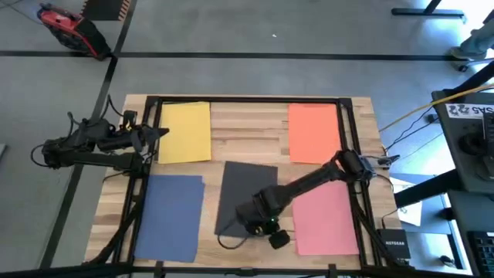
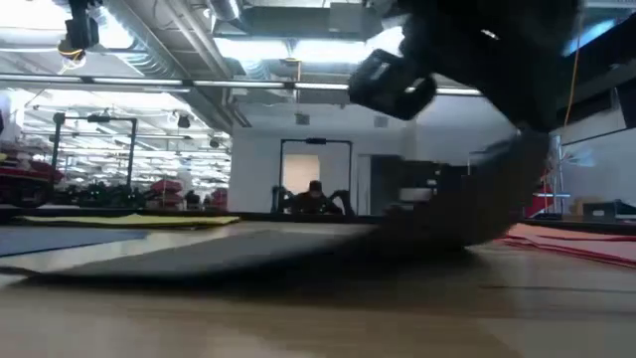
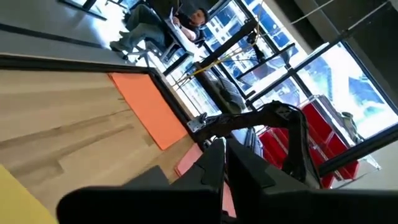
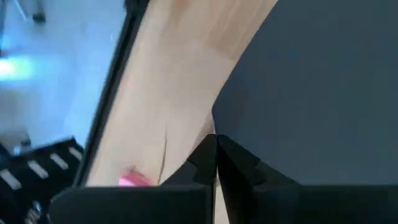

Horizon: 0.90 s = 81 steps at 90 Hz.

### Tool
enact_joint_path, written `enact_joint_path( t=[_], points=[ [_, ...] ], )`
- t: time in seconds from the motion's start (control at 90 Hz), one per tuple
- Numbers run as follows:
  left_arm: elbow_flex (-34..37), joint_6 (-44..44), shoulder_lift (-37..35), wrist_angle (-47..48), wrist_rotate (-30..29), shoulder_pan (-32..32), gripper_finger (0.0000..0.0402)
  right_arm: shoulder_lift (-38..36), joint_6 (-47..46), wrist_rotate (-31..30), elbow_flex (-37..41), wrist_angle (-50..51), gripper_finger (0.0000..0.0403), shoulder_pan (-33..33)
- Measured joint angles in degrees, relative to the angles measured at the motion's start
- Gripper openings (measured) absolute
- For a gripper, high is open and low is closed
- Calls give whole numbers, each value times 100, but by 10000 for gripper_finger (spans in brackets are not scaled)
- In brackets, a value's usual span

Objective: Organize paper
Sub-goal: Move the black colored paper on the bottom center of the table

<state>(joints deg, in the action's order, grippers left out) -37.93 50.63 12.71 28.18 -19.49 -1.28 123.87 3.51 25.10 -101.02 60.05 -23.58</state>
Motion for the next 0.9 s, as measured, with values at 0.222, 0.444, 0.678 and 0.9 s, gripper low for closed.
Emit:
enact_joint_path(
  t=[0.222, 0.444, 0.678, 0.9],
  points=[
    [0, 116, 0, 116, 0, 0, 0, 0, 632, -13, 280, 333, 0, -130],
    [0, 180, 0, 309, -2, -2, 0, 0, 728, -12, 289, 36, 0, -196],
    [0, 165, 2, 319, -4, -2, 0, 0, 744, -22, 287, -406, 0, -471],
    [0, 185, 2, 624, -22, -1, 0, 0, 900, -252, 287, -507, 0, -628]
  ],
)
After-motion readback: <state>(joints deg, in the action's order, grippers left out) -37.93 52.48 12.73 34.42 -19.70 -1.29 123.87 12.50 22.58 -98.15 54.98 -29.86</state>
